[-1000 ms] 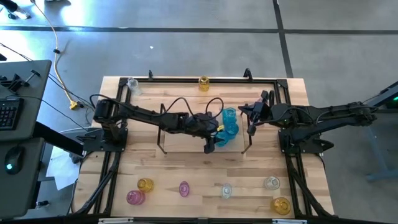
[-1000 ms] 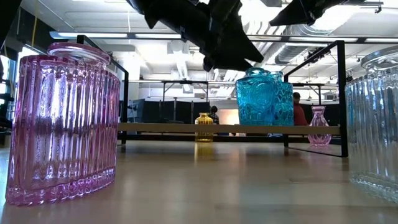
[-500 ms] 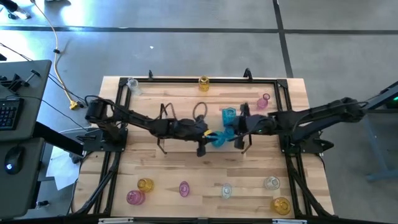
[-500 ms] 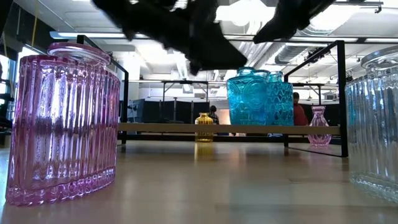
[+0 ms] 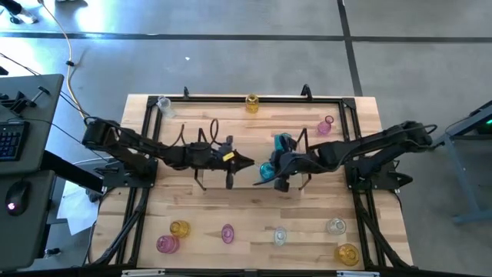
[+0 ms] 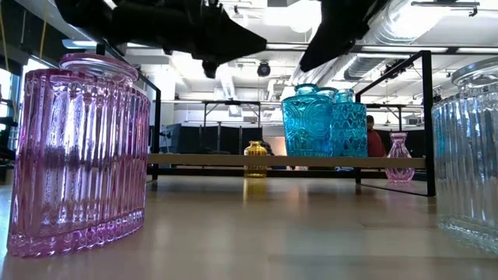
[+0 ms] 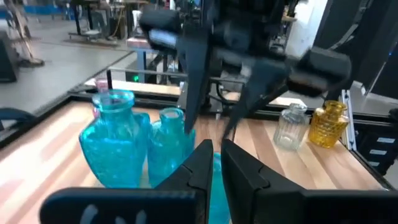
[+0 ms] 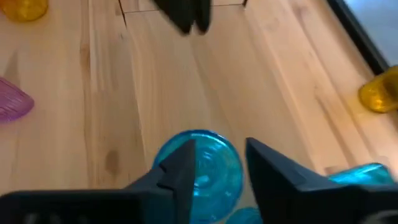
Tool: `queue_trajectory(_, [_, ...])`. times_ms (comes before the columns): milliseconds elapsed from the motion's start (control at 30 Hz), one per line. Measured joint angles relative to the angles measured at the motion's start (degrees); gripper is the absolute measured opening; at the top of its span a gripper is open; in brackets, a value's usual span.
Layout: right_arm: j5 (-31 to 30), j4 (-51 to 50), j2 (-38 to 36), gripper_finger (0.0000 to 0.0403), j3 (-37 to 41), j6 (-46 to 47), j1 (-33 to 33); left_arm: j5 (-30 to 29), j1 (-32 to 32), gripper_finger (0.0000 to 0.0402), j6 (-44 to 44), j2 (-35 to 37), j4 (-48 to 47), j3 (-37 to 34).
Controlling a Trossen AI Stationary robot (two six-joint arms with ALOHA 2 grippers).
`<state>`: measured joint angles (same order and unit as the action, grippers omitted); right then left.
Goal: Sort vases onto shelf
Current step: Put the blue vase aligned with the other blue vases on the shelf
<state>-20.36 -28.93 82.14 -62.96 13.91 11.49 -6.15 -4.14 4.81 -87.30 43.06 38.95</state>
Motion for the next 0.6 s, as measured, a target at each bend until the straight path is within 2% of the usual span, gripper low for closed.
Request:
queue_trajectory(133, [0.7, -0.5, 1.4, 0.0174, 0.0, 2.3, 0.0, -0.5, 0.4, 0.0021, -1.7, 2.3, -0.3, -1.0])
queue_trajectory(233, [1.4, -0.7, 2.0, 0.0189, 0.0, 2.8, 0.0, -0.6, 0.9, 0.0021, -2.1, 3.4, -0.3, -0.8])
queue_trajectory(600, [1.9, -1.8, 3.9, 0.0193, 0.0, 3.8, 0.1, -0.6, 1.2, 0.0021, -4.6, 5.1, -0.2, -0.8])
